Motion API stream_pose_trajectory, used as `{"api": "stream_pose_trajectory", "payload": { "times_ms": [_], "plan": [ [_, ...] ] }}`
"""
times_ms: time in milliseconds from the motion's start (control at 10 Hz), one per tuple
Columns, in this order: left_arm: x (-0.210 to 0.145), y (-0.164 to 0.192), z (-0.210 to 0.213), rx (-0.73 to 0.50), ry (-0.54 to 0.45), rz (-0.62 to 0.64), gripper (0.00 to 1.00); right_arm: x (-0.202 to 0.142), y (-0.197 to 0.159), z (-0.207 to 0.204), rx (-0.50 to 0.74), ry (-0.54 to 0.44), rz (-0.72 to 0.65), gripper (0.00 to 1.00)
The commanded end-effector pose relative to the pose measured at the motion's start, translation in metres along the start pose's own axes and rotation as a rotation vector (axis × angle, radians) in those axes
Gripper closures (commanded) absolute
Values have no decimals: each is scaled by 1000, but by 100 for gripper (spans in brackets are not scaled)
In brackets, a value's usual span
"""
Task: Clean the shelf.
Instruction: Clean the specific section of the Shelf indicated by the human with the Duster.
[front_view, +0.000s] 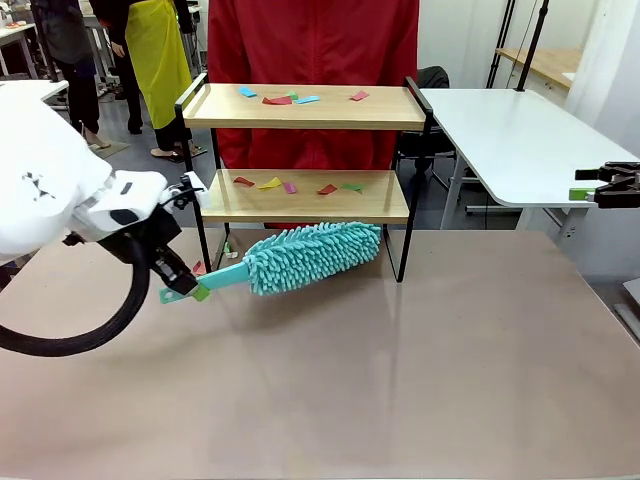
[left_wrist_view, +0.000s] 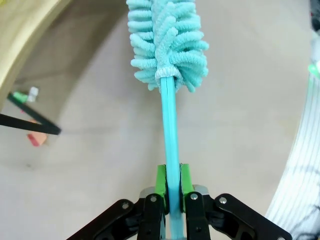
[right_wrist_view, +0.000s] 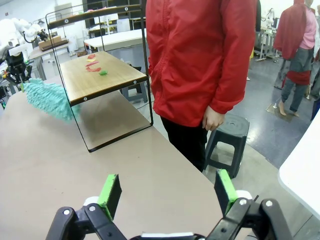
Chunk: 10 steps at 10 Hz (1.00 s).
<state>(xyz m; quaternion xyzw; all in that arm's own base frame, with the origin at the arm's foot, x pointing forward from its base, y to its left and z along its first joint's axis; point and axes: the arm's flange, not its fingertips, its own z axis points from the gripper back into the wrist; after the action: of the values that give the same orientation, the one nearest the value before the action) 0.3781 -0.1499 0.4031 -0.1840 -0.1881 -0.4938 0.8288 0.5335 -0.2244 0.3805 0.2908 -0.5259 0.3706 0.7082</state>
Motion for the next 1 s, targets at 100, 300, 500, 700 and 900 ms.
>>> {"api": "stream_pose_trajectory", "payload": {
  "times_ms": [100, 300, 500, 700, 900],
  "plan": [
    [-57, -10, 3, -154, 42, -20, 87, 2, 2, 0, 1, -4, 2, 0],
    [-56, -10, 35, -175, 122, 24, 87, 2, 2, 0, 1, -4, 2, 0],
    [-46, -20, 81, -118, 245, 34, 87, 2, 2, 0, 1, -4, 2, 0],
    [-27, -28, 126, -83, 400, 23, 87, 2, 2, 0, 1, -4, 2, 0],
    [-1, -33, 175, -20, 561, 1, 87, 2, 2, 0, 1, -4, 2, 0]
  ]
}}
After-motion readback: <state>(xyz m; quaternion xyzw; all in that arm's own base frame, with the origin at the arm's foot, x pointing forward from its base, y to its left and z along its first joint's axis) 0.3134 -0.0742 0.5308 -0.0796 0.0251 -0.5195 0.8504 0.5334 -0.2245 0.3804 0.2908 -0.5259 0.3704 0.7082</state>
